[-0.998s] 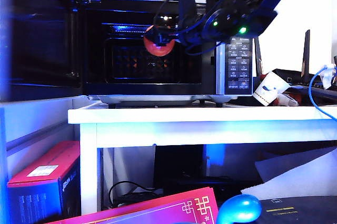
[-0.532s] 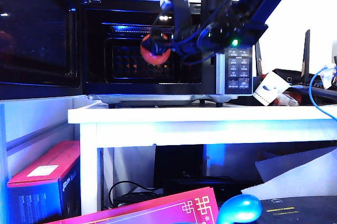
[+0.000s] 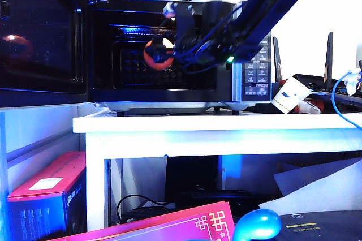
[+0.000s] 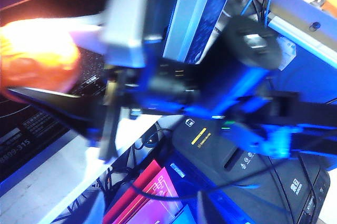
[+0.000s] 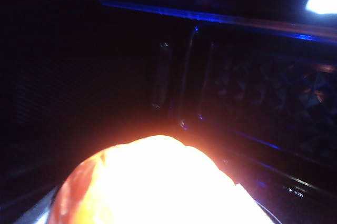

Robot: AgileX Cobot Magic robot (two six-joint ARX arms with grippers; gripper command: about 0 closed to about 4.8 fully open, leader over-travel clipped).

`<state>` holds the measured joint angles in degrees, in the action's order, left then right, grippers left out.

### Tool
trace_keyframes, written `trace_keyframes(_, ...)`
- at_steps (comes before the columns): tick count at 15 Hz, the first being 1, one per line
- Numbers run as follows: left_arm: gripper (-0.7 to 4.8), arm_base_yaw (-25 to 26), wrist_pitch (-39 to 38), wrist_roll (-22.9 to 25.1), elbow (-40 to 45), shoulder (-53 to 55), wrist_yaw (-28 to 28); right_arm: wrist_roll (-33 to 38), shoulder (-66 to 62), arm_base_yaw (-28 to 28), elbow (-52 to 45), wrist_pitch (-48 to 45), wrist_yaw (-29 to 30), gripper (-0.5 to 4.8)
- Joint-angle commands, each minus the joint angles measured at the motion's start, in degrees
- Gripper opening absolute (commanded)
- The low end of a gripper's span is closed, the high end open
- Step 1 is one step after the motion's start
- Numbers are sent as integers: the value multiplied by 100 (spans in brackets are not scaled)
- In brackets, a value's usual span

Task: Open the microwave door, place the orange inside the microwave, then close the microwave door.

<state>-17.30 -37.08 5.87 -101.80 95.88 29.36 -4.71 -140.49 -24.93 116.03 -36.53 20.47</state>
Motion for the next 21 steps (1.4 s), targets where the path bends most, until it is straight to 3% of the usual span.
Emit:
trace_keyframes(1,237,26,96,-11,-13,-48,-85,17,-398,-7,551,76,-170,306)
trace_keyframes(6,237,26,103,-9,-13,-50,-85,15,-1034,-22,1346,162,-833,306)
trace_keyframes(10,237,26,118,-11,-13,-50,-85,15,-1117,-22,1440,160,-901,306)
trace_keyframes(11,237,26,118,-11,-13,-50,-85,17,-1141,-22,1440,192,-782,358)
trace_keyframes(12,237,26,118,-11,-13,-50,-85,20,-1141,-22,1440,201,-748,479)
trace_keyframes(17,237,26,118,-11,-13,-50,-87,13,-988,-55,1440,310,-649,479)
trace_keyframes(21,237,26,140,-11,-13,-50,-90,-319,-560,-81,1438,1202,-656,479)
